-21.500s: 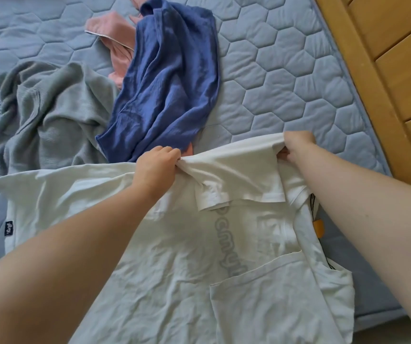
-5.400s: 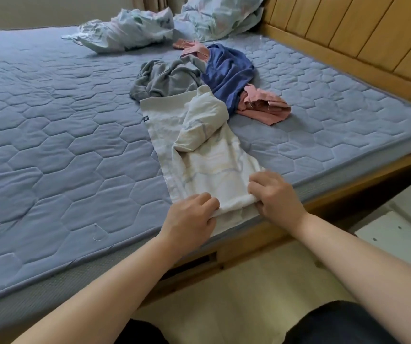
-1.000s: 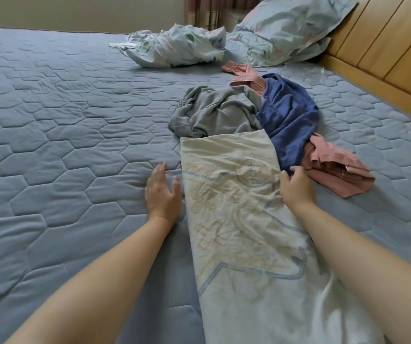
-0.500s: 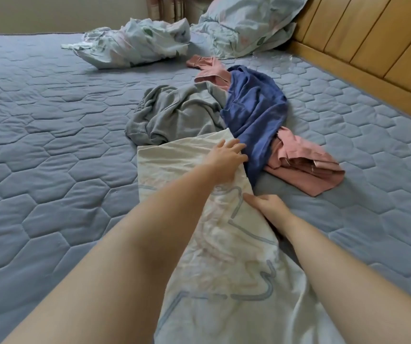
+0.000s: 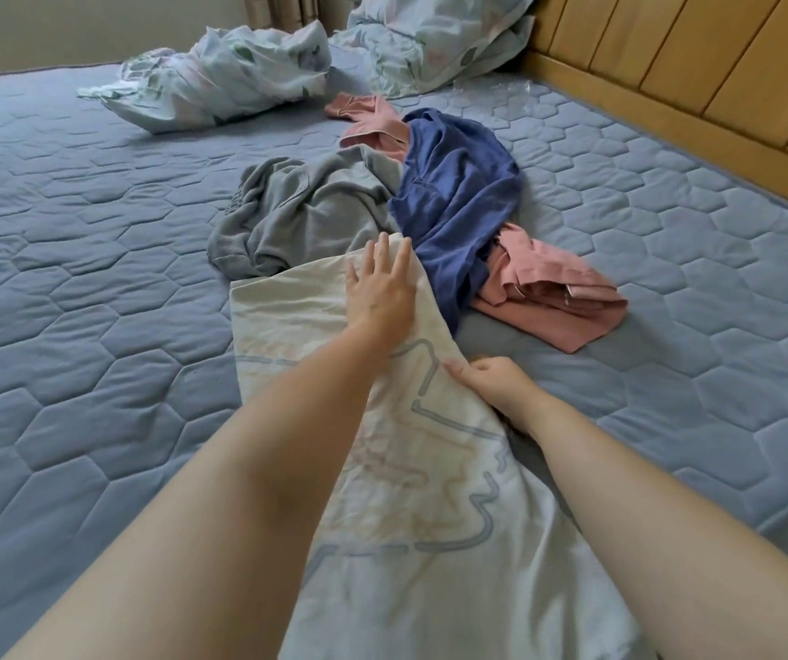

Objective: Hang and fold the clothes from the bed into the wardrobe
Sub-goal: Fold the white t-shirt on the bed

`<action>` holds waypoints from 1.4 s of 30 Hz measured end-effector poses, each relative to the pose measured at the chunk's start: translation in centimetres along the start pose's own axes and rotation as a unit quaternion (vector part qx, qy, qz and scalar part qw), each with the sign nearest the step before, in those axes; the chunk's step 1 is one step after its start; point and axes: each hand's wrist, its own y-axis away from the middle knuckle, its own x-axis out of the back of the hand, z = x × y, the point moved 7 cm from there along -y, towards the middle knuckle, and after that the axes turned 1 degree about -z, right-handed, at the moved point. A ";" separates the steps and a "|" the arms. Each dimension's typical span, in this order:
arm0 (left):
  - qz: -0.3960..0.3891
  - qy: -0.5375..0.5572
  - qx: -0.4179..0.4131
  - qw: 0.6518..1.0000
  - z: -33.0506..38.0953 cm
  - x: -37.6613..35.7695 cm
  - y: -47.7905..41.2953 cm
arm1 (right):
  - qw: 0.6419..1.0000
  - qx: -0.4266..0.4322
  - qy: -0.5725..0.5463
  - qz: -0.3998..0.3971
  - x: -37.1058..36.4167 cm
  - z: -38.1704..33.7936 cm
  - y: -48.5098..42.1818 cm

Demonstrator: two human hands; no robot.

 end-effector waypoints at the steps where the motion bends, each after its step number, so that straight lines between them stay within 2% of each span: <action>1: -0.017 0.005 -0.009 1.000 0.2 -0.6 0.9 | 1.000 -0.008 -0.005 -0.002 0.3 0.1 0.5; 4: -0.057 -0.021 -0.048 0.997 1.5 -2.5 4.4 | 0.999 -0.022 0.006 -0.040 1.1 0.8 2.8; 8: -0.085 -0.015 -0.089 0.992 4.4 -4.6 8.7 | 0.987 -0.026 0.134 -0.081 2.7 2.3 7.2; 12: -0.098 -0.015 -0.100 0.990 6.0 -5.5 11.7 | 0.949 -0.010 0.292 -0.120 3.9 4.4 11.0; 15: -0.131 0.014 -0.107 0.985 7.2 -5.5 13.2 | 0.961 -0.015 0.241 -0.134 4.4 6.2 13.9; 17: -0.143 0.027 -0.129 0.981 8.0 -5.1 14.2 | 0.966 -0.007 0.234 -0.108 4.8 6.8 15.5; 19: -0.143 0.045 -0.163 0.975 8.8 -4.4 15.3 | 0.973 -0.003 0.228 -0.045 5.2 6.9 16.6; 22: -0.122 0.083 -0.241 0.959 9.8 -3.0 17.5 | 0.973 0.006 0.231 0.021 5.2 6.4 18.6; 24: -0.137 0.098 -0.274 0.947 10.1 -2.3 18.8 | 0.956 0.005 0.290 -0.030 4.3 6.7 20.2; 27: -0.154 0.104 -0.280 0.942 10.2 -1.6 20.2 | 0.920 0.000 0.373 -0.119 2.7 7.7 22.3; 29: -0.161 0.113 -0.277 0.941 10.6 -1.2 21.0 | 0.908 0.023 0.406 -0.098 2.2 7.8 23.0; 31: -0.178 0.109 -0.260 0.943 11.1 -1.0 21.8 | 0.906 0.074 0.416 -0.016 2.2 7.4 23.3; 34: -0.192 0.111 -0.199 0.955 11.6 -0.2 23.6 | 0.904 0.151 0.375 0.142 3.4 7.0 24.6; 37: -0.189 0.125 -0.172 0.959 12.9 1.1 27.0 | 0.923 0.166 0.243 0.248 4.9 8.2 25.7; 40: -0.180 0.031 -0.203 0.962 14.2 1.9 30.1 | 0.947 0.130 0.055 0.288 5.5 9.4 25.8; 42: -0.143 -0.064 -0.223 0.962 14.5 2.4 30.8 | 0.953 0.106 -0.014 0.283 5.2 10.1 25.6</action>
